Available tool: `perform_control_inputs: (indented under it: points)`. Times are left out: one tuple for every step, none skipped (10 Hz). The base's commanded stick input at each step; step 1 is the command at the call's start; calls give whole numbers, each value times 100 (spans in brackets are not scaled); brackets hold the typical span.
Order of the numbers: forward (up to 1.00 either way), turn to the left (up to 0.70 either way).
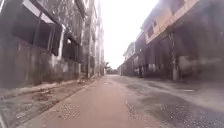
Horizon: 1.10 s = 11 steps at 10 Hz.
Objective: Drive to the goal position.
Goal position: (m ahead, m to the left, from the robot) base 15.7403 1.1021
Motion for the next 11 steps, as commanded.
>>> perform_control_inputs:
  points:
    - [70, 0]
    - [70, 0]
    - [70, 0]
    - [70, 0]
    - [70, 0]
    - [70, 0]
    - [70, 0]
    - [70, 0]
    - [70, 0]
    - [70, 0]
    - [70, 0]
